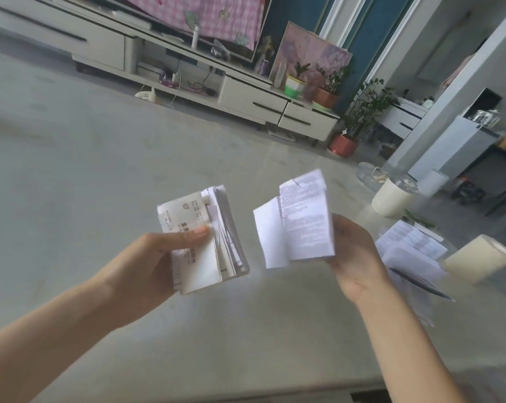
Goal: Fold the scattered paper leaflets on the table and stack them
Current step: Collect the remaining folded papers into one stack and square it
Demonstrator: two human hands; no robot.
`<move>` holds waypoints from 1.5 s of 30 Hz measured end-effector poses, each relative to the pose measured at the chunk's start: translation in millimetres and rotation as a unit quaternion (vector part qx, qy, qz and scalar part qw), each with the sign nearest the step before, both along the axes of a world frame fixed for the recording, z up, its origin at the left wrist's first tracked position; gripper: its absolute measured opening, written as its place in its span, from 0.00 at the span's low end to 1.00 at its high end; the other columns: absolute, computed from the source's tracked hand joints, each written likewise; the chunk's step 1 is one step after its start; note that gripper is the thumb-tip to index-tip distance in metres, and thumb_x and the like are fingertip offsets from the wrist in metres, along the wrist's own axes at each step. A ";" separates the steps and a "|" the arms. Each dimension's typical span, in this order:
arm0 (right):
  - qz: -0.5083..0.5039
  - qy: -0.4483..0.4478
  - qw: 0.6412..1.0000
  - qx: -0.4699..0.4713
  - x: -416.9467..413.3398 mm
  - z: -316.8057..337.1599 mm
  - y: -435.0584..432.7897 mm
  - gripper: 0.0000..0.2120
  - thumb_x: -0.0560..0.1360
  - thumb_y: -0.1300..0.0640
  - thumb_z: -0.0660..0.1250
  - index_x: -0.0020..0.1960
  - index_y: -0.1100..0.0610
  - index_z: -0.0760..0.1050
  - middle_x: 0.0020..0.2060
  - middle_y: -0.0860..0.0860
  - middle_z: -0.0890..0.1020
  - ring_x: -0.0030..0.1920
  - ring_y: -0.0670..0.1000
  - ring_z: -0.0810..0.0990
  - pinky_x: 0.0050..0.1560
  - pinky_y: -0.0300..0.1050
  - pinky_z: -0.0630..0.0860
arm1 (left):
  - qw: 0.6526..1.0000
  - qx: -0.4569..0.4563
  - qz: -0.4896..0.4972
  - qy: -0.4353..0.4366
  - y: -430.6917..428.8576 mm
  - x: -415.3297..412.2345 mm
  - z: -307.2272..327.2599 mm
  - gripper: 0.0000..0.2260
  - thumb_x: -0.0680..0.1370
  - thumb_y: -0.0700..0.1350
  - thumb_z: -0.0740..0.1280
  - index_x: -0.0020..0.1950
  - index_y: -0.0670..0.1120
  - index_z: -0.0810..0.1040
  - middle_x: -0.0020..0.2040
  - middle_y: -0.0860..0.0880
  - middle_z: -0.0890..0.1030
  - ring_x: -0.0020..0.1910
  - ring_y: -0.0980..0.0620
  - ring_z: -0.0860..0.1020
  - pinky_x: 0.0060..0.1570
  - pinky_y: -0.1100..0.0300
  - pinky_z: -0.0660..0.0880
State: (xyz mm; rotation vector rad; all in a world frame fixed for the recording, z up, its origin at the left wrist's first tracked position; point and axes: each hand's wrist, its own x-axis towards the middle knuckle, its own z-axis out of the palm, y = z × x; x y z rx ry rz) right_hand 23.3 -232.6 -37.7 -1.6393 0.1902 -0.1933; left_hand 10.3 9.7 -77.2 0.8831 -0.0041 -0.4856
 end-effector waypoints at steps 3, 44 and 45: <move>0.036 -0.002 0.999 0.037 -2.8 -6.6 18.3 0.17 0.65 0.64 0.67 0.54 0.60 0.75 0.39 0.50 0.82 0.37 0.47 0.78 0.33 0.38 0.74 | 0.997 -0.022 -0.063 -0.027 3.6 -0.3 -0.1 0.27 0.52 0.48 0.82 0.50 0.46 0.85 0.55 0.44 0.82 0.48 0.48 0.83 0.49 0.53 0.79; 0.192 -0.102 0.975 -0.052 -28.0 -67.5 106.2 0.19 0.76 0.66 0.53 0.63 0.53 0.55 0.58 0.46 0.75 0.58 0.39 0.75 0.60 0.37 0.70 | 0.858 0.334 0.113 -0.373 -15.0 -7.7 -39.5 0.12 0.78 0.34 0.62 0.56 0.45 0.62 0.56 0.54 0.75 0.53 0.69 0.74 0.51 0.74 0.70; 0.201 -0.099 0.974 -0.044 -28.6 -66.3 105.8 0.19 0.78 0.67 0.54 0.65 0.55 0.54 0.59 0.45 0.75 0.60 0.39 0.74 0.61 0.35 0.69 | 0.853 0.341 0.117 -0.378 -14.8 -7.0 -39.4 0.11 0.78 0.34 0.62 0.54 0.45 0.62 0.55 0.55 0.75 0.52 0.70 0.74 0.50 0.75 0.70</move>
